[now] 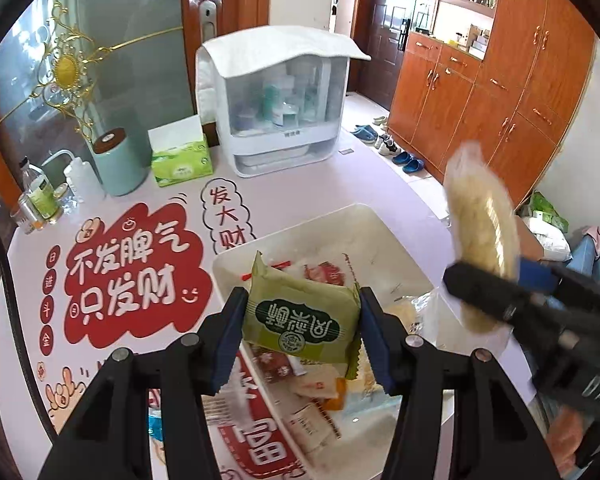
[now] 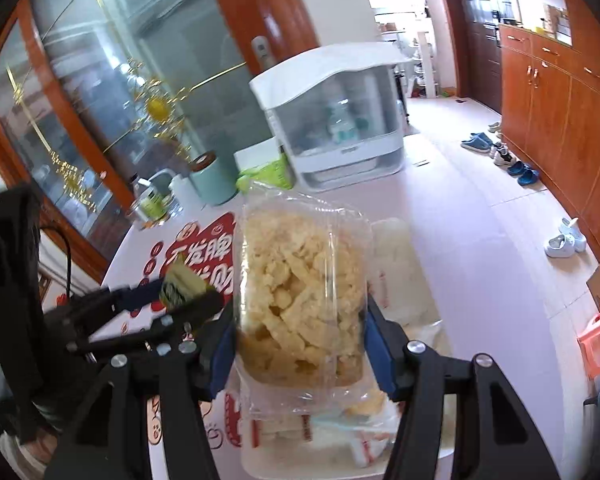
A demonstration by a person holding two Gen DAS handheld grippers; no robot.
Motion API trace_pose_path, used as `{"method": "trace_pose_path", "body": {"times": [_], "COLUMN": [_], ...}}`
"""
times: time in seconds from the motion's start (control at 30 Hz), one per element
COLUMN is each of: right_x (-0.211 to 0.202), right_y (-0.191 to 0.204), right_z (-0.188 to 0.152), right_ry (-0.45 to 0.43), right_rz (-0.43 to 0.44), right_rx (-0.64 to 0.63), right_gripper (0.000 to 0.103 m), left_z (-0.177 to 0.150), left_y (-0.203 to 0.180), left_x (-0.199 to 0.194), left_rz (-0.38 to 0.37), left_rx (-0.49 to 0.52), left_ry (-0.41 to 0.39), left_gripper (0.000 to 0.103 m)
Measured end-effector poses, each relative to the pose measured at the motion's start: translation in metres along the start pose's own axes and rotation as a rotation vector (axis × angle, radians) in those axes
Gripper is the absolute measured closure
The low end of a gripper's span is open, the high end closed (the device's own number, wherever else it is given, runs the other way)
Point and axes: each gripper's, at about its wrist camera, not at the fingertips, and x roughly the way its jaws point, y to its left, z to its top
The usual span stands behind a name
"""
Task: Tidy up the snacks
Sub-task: 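Lower both held packs into the white tray and open both grippers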
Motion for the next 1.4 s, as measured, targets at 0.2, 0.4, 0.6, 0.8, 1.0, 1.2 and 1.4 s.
{"method": "trace_pose_path", "body": {"times": [0.2,0.4,0.6,0.8,1.0,1.2,1.4], "right_x": [0.01,0.038,0.072,0.081,0.075,0.062,0.042], "right_y": [-0.017,-0.023,-0.031,-0.042,-0.039,-0.03,-0.01], "right_z": [0.028,0.04,0.043,0.042,0.04,0.034,0.023], "right_ry": [-0.013,0.014,0.075,0.1,0.094,0.091,0.085], "right_rz": [-0.014,-0.032,-0.078,-0.053,-0.066,-0.047,-0.028], "right_rx": [-0.005,-0.026,-0.008,0.043,0.037,0.038,0.006], "right_gripper": [0.045,0.045,0.045,0.044,0.044,0.044,0.044], "left_z": [0.011,0.021,0.022,0.022,0.022,0.014,0.002], "left_y": [-0.009,-0.007,0.006,0.033,0.057,0.076,0.092], "left_x": [0.023,0.038,0.048,0.044,0.028,0.003,-0.024], "left_rz": [0.032,0.075,0.087,0.103,0.13,0.153,0.165], "left_rx": [-0.022,-0.021,-0.039,-0.111,-0.169,-0.191,-0.216], "left_ry": [0.038,0.047,0.047,0.041,0.002,-0.027,-0.053], "left_gripper": [0.049,0.044,0.013,0.013,0.013,0.013,0.012]}}
